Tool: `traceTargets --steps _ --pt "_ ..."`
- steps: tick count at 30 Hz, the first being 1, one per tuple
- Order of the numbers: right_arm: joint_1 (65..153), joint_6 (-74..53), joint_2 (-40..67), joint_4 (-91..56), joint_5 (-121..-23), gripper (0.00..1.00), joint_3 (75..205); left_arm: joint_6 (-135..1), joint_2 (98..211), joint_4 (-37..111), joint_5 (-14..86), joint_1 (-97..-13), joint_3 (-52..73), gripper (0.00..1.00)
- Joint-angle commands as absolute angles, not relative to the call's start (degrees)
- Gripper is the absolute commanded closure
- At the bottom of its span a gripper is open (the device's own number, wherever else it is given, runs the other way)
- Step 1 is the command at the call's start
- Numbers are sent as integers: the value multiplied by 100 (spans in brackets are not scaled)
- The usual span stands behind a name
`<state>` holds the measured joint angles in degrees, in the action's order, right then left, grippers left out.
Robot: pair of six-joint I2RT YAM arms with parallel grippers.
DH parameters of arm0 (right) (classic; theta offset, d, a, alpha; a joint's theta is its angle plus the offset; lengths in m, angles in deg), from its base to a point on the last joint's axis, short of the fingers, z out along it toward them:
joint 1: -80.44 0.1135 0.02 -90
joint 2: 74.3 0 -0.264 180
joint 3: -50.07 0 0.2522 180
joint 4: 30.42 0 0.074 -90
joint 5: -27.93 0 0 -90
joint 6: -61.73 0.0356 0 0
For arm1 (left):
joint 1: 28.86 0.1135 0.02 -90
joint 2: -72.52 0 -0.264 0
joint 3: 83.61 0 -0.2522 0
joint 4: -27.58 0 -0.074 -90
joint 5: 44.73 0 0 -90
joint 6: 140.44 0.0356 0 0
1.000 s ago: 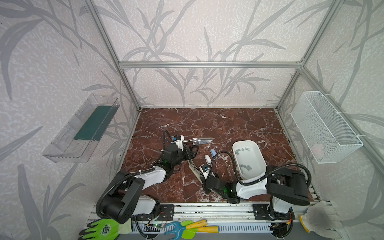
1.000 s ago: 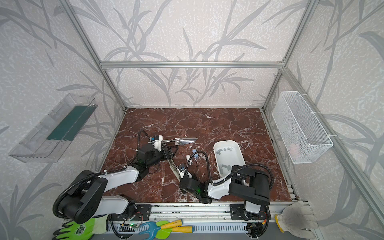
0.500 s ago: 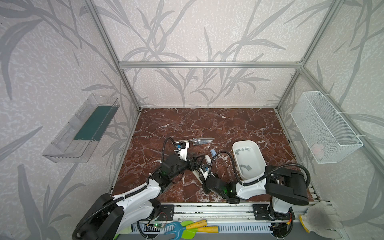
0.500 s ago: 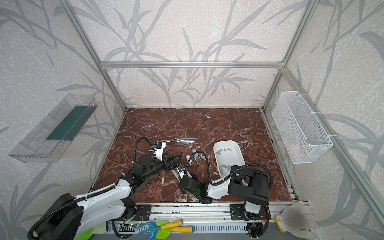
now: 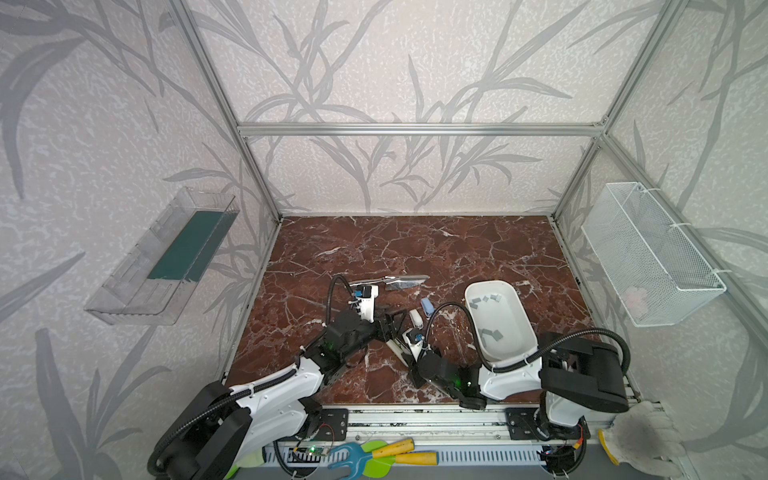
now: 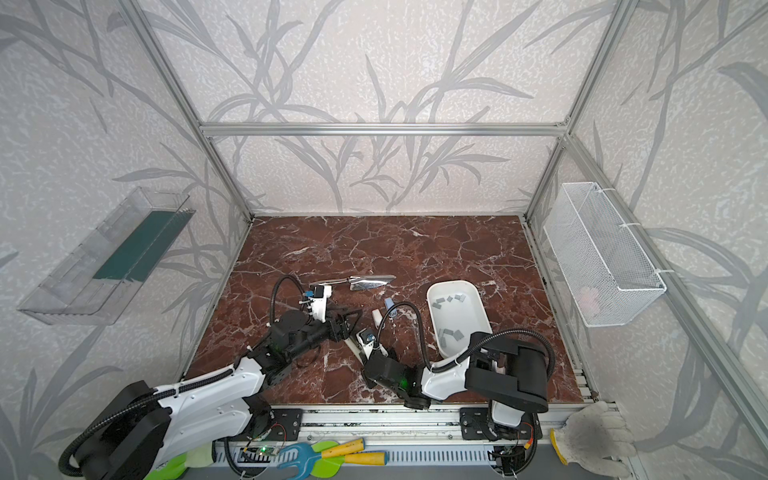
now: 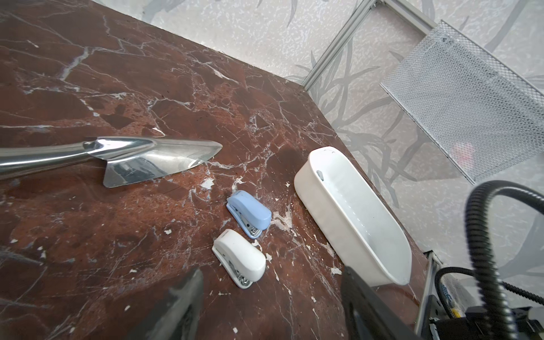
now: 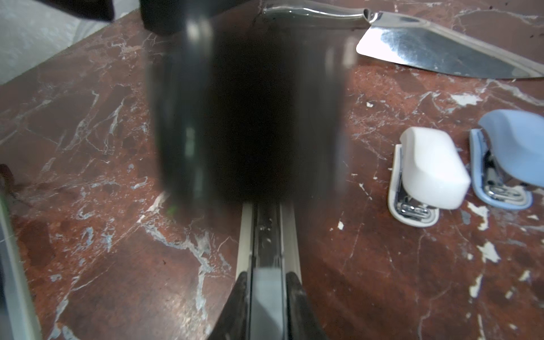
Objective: Load the staples into the stapler
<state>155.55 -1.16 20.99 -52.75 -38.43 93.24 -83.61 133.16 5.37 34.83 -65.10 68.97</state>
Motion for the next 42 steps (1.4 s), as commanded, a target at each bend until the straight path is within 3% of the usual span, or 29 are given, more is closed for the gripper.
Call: traceTargets --steps 1,11,18,26,42 --pt "15592 -197 1914 -5588 -3814 73 9149 -8362 13360 499 3785 -6484 6961 26" --pt "15591 -283 1968 -6035 -3881 71 8997 -8333 13422 519 3691 -6484 6900 27" --pt "15586 -521 1199 -5612 -3827 66 8827 -8082 13412 843 3572 -6526 6739 29" --pt "15585 -725 753 -5241 -3684 66 8964 -7367 13204 1057 4369 -7223 6889 31" --pt "15526 -754 1537 -5042 -3376 70 9656 -6714 13007 862 5105 -7474 7459 34"
